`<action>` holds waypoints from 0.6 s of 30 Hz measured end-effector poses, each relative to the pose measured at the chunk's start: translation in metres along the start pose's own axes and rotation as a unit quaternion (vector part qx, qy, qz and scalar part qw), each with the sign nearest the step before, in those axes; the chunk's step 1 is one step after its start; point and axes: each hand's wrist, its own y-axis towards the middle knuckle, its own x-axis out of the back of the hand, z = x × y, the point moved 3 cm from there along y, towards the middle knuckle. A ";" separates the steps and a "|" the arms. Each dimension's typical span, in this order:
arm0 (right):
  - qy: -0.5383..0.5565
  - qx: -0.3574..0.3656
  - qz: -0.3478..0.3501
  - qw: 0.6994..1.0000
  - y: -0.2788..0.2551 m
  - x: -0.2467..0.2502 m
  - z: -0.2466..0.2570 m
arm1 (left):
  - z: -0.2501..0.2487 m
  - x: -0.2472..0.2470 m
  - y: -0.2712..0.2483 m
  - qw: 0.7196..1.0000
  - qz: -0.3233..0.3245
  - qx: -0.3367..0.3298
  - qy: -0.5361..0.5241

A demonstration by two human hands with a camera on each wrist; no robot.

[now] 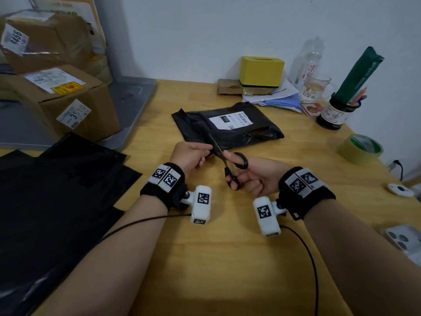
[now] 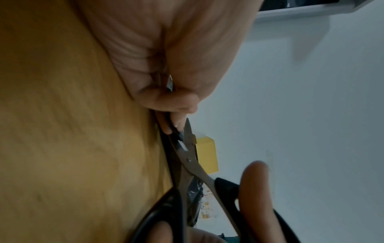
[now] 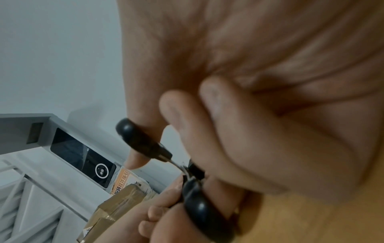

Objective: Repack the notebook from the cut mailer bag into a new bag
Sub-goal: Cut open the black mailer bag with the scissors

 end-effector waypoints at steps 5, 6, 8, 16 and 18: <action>-0.025 0.020 -0.018 0.999 0.002 -0.003 0.005 | 0.001 0.000 0.000 1.000 -0.015 -0.010 -0.003; -0.030 0.025 -0.022 0.999 0.002 -0.004 0.006 | 0.000 0.000 0.000 1.000 -0.017 -0.010 -0.004; -0.039 0.033 -0.028 0.998 0.002 -0.005 0.007 | 0.000 0.000 0.000 1.000 -0.018 -0.010 -0.002; -0.036 0.043 -0.035 0.998 0.000 -0.007 0.007 | -0.002 -0.001 -0.003 1.000 -0.013 -0.007 0.014; -0.037 0.042 -0.034 0.998 -0.001 -0.008 0.008 | -0.002 -0.001 -0.003 1.000 -0.013 -0.009 0.019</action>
